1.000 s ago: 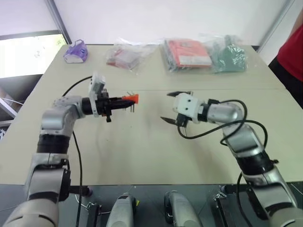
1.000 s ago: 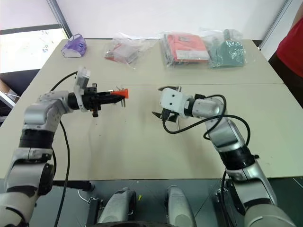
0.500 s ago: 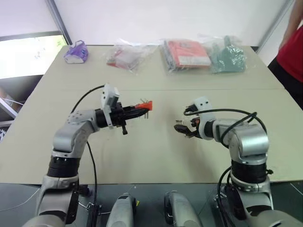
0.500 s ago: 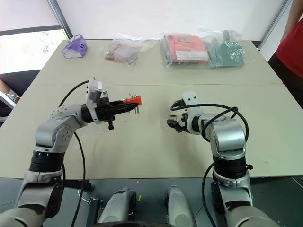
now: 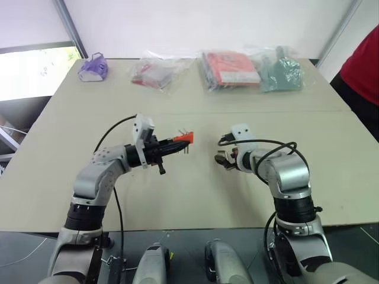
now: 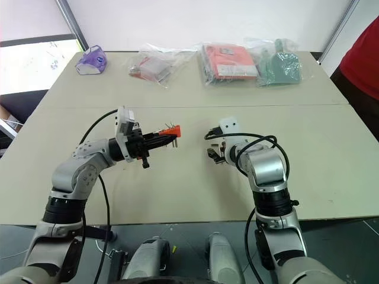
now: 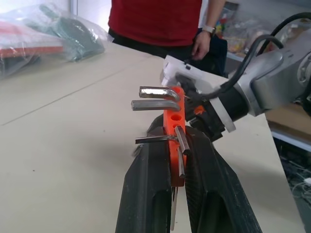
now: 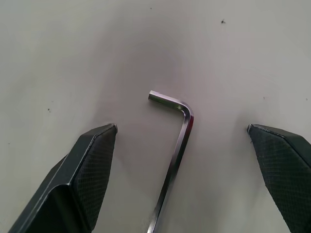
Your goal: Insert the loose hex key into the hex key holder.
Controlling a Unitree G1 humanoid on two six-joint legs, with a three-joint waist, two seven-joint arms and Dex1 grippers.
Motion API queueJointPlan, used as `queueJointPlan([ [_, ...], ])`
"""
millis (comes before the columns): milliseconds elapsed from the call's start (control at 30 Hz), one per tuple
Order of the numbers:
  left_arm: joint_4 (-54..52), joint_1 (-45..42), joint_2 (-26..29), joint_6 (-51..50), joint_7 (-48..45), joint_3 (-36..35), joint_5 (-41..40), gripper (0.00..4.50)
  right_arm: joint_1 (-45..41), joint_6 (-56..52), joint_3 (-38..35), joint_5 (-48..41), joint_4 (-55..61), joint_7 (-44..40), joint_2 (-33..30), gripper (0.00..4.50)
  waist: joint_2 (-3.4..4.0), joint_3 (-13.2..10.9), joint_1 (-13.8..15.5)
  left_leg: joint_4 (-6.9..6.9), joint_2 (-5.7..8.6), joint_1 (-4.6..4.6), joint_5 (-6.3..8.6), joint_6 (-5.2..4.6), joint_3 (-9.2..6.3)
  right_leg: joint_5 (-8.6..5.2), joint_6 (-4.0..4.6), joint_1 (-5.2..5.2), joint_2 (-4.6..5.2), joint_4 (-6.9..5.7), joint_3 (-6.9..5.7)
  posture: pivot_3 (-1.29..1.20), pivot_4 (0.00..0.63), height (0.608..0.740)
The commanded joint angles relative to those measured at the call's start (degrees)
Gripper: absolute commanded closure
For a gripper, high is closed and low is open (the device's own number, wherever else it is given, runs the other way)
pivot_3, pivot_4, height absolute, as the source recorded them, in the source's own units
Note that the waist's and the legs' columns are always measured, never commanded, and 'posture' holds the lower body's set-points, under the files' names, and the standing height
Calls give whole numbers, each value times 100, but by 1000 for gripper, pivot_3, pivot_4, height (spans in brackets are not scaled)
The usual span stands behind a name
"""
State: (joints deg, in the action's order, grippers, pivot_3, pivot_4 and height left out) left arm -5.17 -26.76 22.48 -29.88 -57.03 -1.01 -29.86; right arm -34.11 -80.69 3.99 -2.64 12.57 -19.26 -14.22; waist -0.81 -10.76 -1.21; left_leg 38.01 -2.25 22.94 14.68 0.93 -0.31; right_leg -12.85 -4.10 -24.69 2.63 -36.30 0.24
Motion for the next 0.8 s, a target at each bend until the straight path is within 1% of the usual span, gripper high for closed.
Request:
queueJointPlan([
  [33, -270, 54, 34, 78, 39, -44, -138, 4500, 337, -240, 329, -218, 74, -5, 84, 884, 1, 2, 1, -3, 0, -1, 0, 0, 0, 0, 0, 0, 0, 0, 0, 0, 150, 740],
  [267, -270, 109, 175, 65, -18, -23, -162, 4500, 578, -415, 242, -256, 92, 216, 370, 4462, -7, 8, -1, -14, -4, -25, 0, 0, -1, -3, 1, 14, -6, 1, 0, 0, 150, 740],
  [400, -119, 72, 340, 125, -156, -2, -119, 4500, 632, -245, 58, -265, -133, 322, 510, 4462, -19, 24, -1, -26, -5, -45, 1, 0, 0, -6, 7, 29, -5, 11, 0, 0, 150, 740],
  [467, 5, 13, 463, 152, -265, -9, -90, 4500, 563, 80, -57, -291, -217, 300, 536, 4462, -38, 37, -8, -33, -6, -49, 1, 0, 1, -7, 9, 30, -5, 12, 0, 0, 150, 740],
  [567, 259, -105, 715, 150, -531, -2, -60, 4500, 218, 742, -492, -342, -458, 391, 650, 4462, -40, 39, -76, -37, -11, -55, 1, 0, 2, -9, 13, 33, -9, 15, 0, 0, 150, 740],
  [633, 439, -203, 983, 33, -868, 100, -61, 4500, -227, 1529, -931, -467, -749, 418, 664, 4462, -36, 33, -113, -38, -11, -54, 1, 0, 2, -8, 13, 31, -9, 15, -1, 0, 150, 740],
  [700, 577, -283, 1276, -113, -1280, 277, -62, 4500, -614, 2665, -1094, -737, -854, 2, 582, 4462, -10, 11, -123, -40, -9, -36, 1, 0, 5, -8, 13, 15, -8, 16, 0, 0, 150, 740],
  [767, 851, -452, 1405, -103, -1550, 382, -37, 4500, -918, 3340, -1316, -1119, -770, -349, 574, 4462, 6, 1, -122, -50, -3, -17, 1, 0, 13, -7, 6, -7, -5, 16, 9, 0, 150, 740],
  [800, 1134, -722, 1350, -108, -1618, 409, -26, 4500, -1072, 3525, -1559, -1495, -614, -520, 652, 4462, 6, 1, -117, -67, 1, 0, 0, -1, 21, 4, -21, -34, -4, 15, 19, 0, 150, 740],
])
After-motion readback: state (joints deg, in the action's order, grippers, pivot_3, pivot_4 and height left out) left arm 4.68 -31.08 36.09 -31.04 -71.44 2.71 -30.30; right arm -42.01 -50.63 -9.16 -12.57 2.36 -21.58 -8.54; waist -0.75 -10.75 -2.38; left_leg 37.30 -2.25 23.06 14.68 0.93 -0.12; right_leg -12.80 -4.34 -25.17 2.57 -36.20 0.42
